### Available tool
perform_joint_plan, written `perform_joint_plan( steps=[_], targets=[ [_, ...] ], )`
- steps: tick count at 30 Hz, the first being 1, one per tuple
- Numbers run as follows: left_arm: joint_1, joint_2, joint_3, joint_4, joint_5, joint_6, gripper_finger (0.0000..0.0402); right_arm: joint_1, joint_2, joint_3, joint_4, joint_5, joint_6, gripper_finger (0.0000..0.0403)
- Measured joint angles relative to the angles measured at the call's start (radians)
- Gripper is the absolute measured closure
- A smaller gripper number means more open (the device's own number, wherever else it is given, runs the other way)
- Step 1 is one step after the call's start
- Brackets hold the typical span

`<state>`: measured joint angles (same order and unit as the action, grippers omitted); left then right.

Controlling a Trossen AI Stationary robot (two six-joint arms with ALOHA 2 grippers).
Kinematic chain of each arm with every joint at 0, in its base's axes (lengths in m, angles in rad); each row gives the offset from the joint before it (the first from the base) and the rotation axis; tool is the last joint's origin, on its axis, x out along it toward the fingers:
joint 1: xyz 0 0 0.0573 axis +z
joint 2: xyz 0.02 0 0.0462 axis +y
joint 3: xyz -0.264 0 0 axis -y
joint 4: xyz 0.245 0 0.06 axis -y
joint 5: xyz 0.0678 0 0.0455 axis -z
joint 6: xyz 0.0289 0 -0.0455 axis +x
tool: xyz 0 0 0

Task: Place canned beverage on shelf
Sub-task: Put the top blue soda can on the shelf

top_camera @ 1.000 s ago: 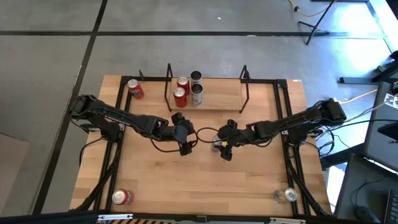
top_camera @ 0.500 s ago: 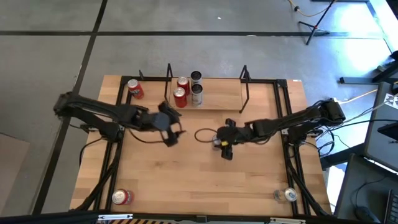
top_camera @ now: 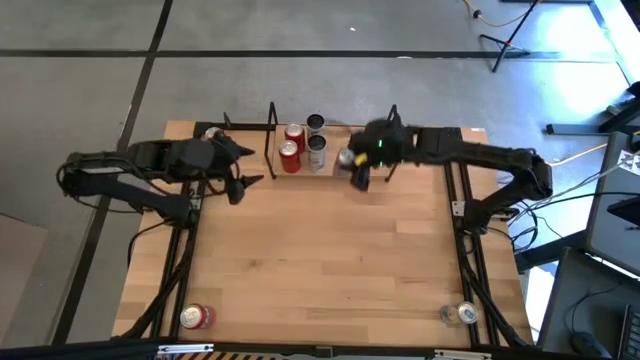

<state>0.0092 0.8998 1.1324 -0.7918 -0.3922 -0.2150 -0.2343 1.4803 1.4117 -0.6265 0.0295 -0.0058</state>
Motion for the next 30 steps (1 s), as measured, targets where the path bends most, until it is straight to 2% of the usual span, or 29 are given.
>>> perform_joint_plan(
  steps=[8, 15, 23, 30],
  targets=[
    [0.099, -0.035, 0.0, -0.042, 0.043, 0.095, 0.0056, -0.246, 0.061, -0.001, 0.036, -0.173, -0.117, 0.0206],
    [0.168, -0.035, 0.0, -0.039, 0.043, 0.14, 0.0056, -0.349, 0.186, -0.001, 0.123, -0.346, -0.232, 0.0206],
    [0.225, -0.034, 0.0, -0.038, 0.036, 0.106, 0.0056, -0.398, 0.26, -0.002, 0.22, -0.4, -0.339, 0.0206],
    [0.264, -0.034, 0.0, -0.034, 0.035, 0.062, 0.0056, -0.415, 0.305, -0.002, 0.205, -0.416, -0.35, 0.0201]
  ],
)
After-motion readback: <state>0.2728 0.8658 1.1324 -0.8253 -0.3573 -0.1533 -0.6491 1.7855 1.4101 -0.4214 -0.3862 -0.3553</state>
